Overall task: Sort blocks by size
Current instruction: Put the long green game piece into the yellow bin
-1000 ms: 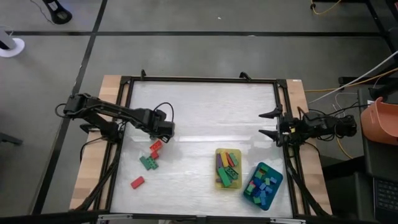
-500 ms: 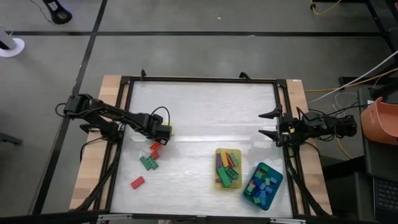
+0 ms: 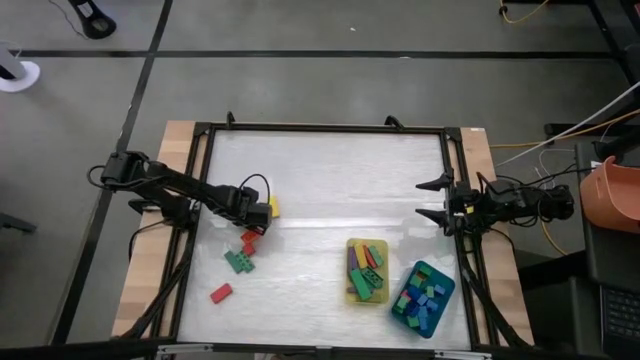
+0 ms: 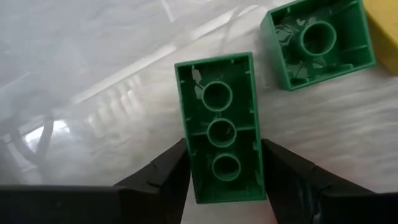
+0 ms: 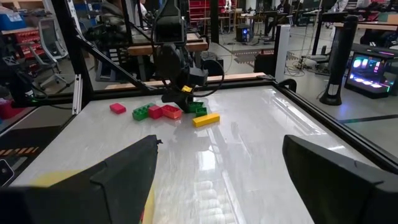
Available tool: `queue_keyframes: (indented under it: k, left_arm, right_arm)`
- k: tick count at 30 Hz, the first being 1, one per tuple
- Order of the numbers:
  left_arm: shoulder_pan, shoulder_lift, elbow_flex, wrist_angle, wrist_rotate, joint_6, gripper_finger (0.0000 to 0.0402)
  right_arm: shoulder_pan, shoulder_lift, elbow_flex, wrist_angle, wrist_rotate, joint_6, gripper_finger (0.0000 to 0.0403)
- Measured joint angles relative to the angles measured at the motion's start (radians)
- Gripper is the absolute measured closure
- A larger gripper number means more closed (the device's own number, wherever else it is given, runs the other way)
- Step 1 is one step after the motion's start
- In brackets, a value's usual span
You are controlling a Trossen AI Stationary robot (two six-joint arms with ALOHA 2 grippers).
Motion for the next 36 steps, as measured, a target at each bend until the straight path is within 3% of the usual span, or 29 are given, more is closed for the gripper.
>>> queue_keyframes:
  k: [6,12,18,21,26,32,36]
  left_arm:
    - [0.0,-0.007,0.004,0.001,0.006,0.008,0.0282]
    - [0.0,-0.057,0.051,0.017,0.03,0.064,0.0282]
    - [-0.01,-0.123,0.118,0.072,0.12,0.099,0.0282]
    - [-0.035,-0.135,0.121,0.246,0.125,0.106,0.0282]
    - [-0.079,-0.072,0.124,0.717,0.061,0.21,0.0282]
    - [-0.099,0.168,0.142,1.33,0.039,0.409,0.0282]
    - [-0.096,0.362,0.26,1.436,0.045,0.472,0.0279]
  right_arm:
    - [0.0,0.0,0.0,0.0,0.0,0.0,0.0059]
    - [0.0,0.0,0.0,0.0,0.0,0.0,0.0059]
    - [0.0,0.0,0.0,-0.002,0.0,0.0,0.0059]
    - [0.0,0.0,0.0,-0.005,0.0,0.003,0.0059]
    - [0.0,0.001,0.0,-0.009,-0.032,0.011,0.0059]
    - [0.0,0.001,0.0,-0.008,-0.213,0.034,0.0059]
    - [0.0,0.001,0.0,-0.009,-0.219,0.033,0.0059]
